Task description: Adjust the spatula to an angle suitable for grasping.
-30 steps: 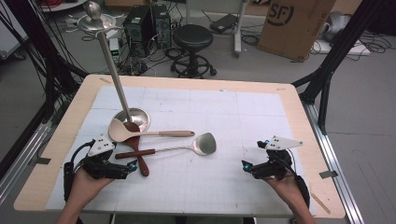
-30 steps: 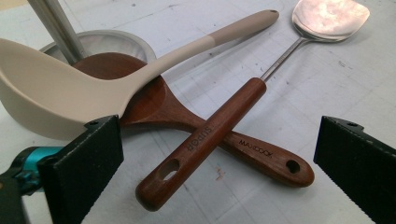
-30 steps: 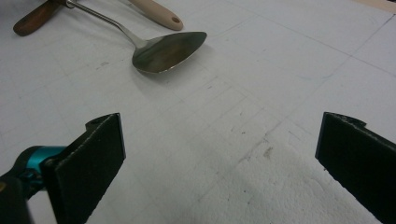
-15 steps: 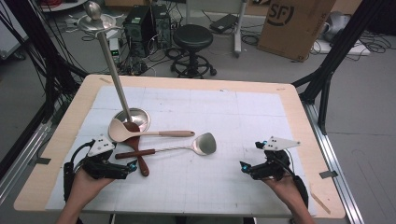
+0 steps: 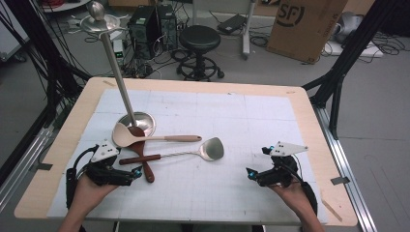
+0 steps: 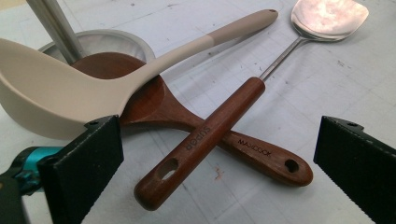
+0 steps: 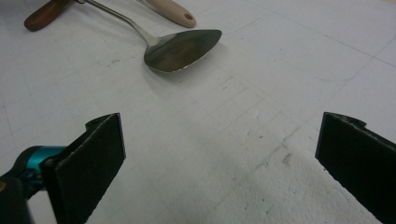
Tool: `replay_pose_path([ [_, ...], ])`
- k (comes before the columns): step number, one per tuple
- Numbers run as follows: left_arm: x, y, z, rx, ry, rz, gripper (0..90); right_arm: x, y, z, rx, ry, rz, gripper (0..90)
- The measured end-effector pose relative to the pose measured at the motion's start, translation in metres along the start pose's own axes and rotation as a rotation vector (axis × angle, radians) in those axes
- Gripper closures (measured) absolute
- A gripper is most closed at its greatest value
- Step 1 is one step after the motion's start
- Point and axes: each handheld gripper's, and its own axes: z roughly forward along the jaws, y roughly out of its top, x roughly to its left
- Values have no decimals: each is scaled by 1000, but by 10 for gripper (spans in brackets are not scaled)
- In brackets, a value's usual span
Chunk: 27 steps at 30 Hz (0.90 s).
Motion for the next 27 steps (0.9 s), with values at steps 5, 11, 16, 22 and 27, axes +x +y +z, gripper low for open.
replay_pose_path([
  [5, 0, 0, 0, -1, 1, -2, 20, 1, 1, 2, 1, 7, -3, 4],
  [11, 1, -1, 0, -3, 0, -3, 20, 3, 3, 6, 1, 19, -4, 4],
  [16, 1, -1, -1, -4, 0, -7, 20, 5, 7, 10, -6, 41, -4, 4],
  [22, 2, -1, -1, -6, 3, -9, 20, 10, 14, 16, 0, 77, -14, 5],
  [27, 2, -1, -2, -7, 5, -11, 20, 17, 24, 25, 20, 116, -41, 6],
])
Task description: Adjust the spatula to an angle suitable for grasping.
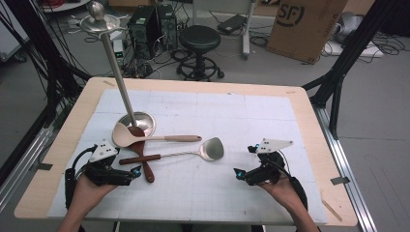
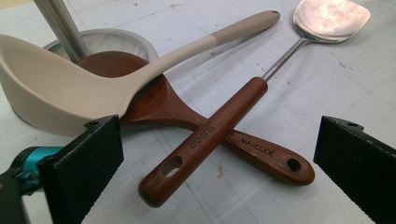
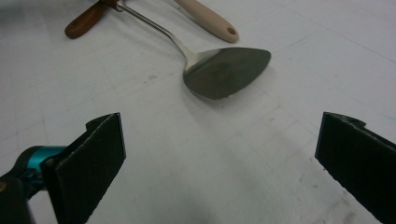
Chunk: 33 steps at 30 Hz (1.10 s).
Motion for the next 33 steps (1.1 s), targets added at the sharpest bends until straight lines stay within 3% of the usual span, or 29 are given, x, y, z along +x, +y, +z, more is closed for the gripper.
replay_pose_path([
  [1, 0, 0, 0, -1, 1, -1, 20, 2, 4, 4, 4, 20, -13, 56],
  [17, 1, 0, 0, -3, 0, -6, 20, 11, 41, 42, 25, 105, -67, 62],
  [25, 1, -1, 0, -4, 1, -7, 20, 12, 52, 63, 53, 123, -50, 85],
  [26, 1, -1, 0, -4, -1, -8, 20, 12, 54, 66, 53, 138, -43, 201],
  [33, 1, 0, 0, -2, -2, -6, 20, 12, 58, 80, 65, 152, -46, 191],
])
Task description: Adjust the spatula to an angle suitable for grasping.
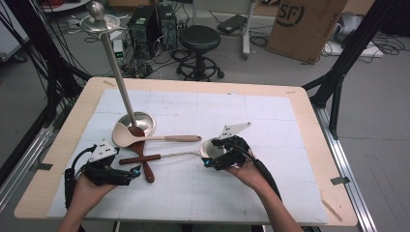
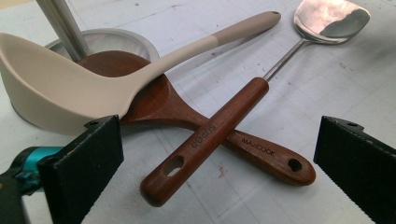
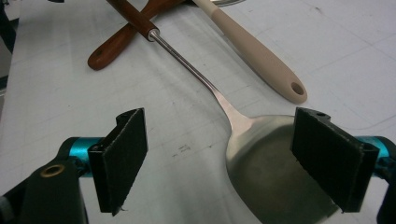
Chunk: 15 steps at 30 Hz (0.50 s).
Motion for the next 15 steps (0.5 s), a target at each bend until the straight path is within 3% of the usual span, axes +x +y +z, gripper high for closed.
replay_pose_path([
  [9, 0, 0, 1, 1, -3, 1, 20, 0, 9, 12, -3, 14, -8, 259],
  [15, 0, 0, 1, -1, -3, 1, 20, 2, 26, 22, 12, 31, -29, 281],
])
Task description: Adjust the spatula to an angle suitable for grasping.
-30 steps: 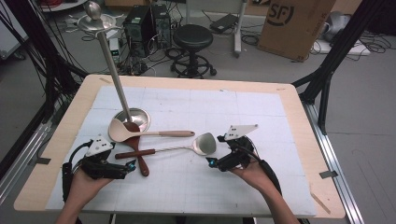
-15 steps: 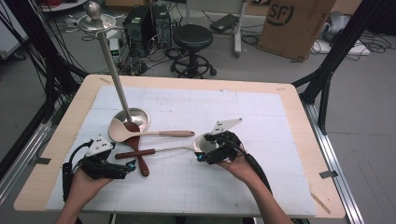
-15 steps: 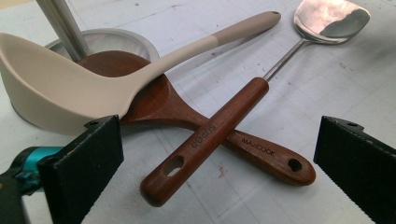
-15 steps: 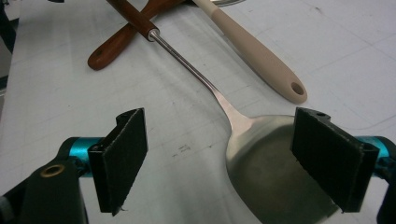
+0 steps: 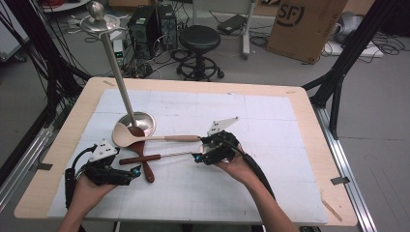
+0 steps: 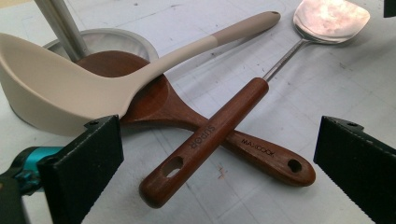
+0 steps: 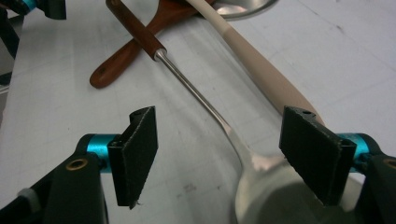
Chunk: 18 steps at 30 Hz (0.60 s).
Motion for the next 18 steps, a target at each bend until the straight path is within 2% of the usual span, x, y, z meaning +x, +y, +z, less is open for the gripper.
replay_pose_path([
  [6, 0, 0, 0, 1, -1, -2, 20, 0, 13, 12, 5, 11, -12, 326],
  [8, 0, 0, 0, 1, -1, -3, 20, 3, 17, 21, 17, 19, -36, 361],
  [13, 1, 0, 0, 0, -2, -3, 20, 2, 16, 33, 47, 26, -59, 397],
  [14, 1, 0, 0, 1, -2, -3, 20, 1, 15, 38, 70, 31, -52, 415],
  [18, 1, 0, 0, 2, -2, -2, 20, -1, 12, 43, 89, 33, -45, 456],
])
